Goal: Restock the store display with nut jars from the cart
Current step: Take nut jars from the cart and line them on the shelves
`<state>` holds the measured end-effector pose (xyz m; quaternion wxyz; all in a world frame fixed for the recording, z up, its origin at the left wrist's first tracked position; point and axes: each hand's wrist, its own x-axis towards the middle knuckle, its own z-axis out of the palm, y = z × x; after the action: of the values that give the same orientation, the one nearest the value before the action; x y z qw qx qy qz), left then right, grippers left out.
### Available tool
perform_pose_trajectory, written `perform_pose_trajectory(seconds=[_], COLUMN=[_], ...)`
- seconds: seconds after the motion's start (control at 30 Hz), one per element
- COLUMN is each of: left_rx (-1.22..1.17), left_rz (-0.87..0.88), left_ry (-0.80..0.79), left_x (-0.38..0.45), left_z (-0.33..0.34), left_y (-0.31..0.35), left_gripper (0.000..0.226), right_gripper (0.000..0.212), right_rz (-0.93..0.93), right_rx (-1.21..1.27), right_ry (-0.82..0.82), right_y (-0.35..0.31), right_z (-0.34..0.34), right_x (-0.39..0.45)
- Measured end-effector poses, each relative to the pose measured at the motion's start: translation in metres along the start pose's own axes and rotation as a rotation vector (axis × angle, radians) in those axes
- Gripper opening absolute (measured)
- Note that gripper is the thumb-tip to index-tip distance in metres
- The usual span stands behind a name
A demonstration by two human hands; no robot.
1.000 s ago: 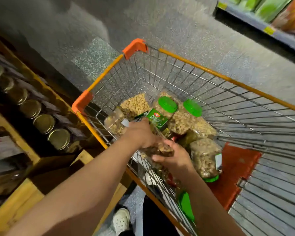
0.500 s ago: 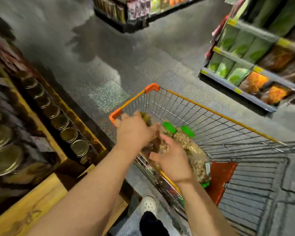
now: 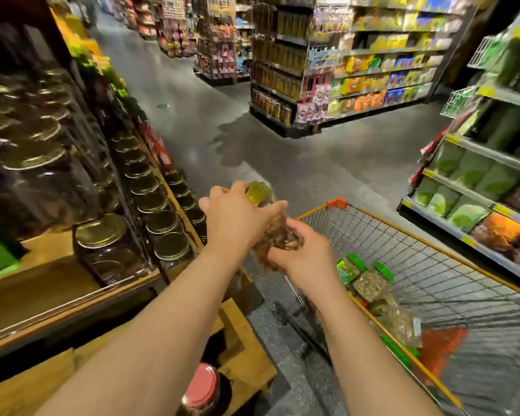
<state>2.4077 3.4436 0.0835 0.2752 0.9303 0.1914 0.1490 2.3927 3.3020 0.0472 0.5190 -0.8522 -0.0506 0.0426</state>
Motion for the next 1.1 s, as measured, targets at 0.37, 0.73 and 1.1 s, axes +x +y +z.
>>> perform_pose_trajectory(seconds=[0.37,0.73,1.1], left_rx=[-0.248,-0.22,-0.23], left_rz=[-0.17,-0.312,-0.47], left_ry=[0.245,0.382,0.572], left_x=[-0.089,-0.26,-0.395], left_z=[-0.114,-0.159,-0.233], left_y=[-0.055,-0.064,-0.096], left_gripper=[0.074,0.089,0.083], right_gripper=[0.075,0.064,0.063], right_rz=[-0.262,-0.366,-0.418], right_rx=[0.112,0.135,0.213], right_ry=[-0.315,-0.668,-0.937], right_y=[-0.065,-0.043,-0.07], right_z=[0.031,0.021,0.059], right_x=[-0.071,-0.175,-0.283])
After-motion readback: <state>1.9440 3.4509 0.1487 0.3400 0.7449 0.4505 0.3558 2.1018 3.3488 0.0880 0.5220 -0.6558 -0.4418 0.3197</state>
